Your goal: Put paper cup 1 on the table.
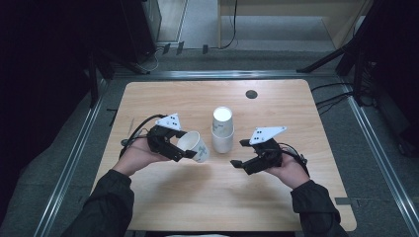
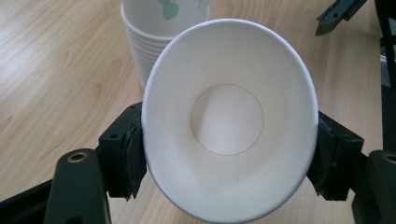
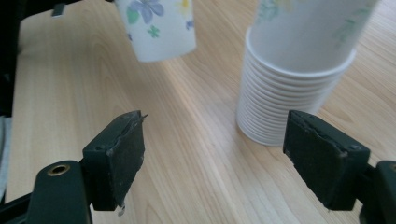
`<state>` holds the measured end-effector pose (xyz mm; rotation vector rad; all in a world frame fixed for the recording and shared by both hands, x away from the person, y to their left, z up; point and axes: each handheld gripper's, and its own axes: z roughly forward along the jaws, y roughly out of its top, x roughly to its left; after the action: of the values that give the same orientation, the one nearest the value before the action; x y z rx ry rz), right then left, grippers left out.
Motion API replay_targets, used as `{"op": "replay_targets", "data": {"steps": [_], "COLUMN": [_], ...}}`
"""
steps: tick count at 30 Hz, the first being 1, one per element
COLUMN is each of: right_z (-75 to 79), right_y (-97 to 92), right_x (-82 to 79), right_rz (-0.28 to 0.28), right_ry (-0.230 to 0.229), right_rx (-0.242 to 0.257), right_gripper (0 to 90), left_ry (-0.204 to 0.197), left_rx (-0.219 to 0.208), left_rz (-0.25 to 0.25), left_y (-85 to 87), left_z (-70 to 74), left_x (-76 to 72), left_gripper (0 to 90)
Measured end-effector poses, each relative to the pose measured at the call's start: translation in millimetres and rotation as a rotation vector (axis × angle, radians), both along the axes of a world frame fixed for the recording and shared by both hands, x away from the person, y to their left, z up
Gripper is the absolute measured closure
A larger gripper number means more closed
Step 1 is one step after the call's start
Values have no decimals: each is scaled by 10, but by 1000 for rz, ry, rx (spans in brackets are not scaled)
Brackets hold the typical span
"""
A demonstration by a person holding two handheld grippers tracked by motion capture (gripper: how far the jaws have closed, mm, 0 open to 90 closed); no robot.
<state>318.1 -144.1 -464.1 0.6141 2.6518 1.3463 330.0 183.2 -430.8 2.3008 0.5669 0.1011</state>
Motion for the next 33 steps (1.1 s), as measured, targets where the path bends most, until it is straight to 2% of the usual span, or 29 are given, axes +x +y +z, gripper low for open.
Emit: {"op": "replay_targets", "data": {"steps": [5,8,12,15,18,23,33], "right_z": [-24,-28,-46,-55,-53,-37,-44], "right_y": [-50,-54,-61,-67,-77,-89,-92], "right_x": [31,39,51,56,61,68,74], "right_rz": [-20,-26,-30,-35,-40,-48,-55], "right_ry": [4,-6,-17,-19,-23,-27,-23], "right_rx": [-5,-20,-35,-44,-40,-24,-22], "right_gripper": [211,216,216,215,216,216,216], "left_ry": [1,-13,-9,-5,-9,-4,3], "left_rx": [-2,26,10,13,31,36,44], "left_rz": [34,58,85,105,131,169,256], "left_y": [112,181,281,353,423,559,837], "left_z": [9,18,26,26,24,0,-3], "left_x": [34,49,71,93,114,153,207], "left_gripper": [257,257,257,257,257,256,256]}}
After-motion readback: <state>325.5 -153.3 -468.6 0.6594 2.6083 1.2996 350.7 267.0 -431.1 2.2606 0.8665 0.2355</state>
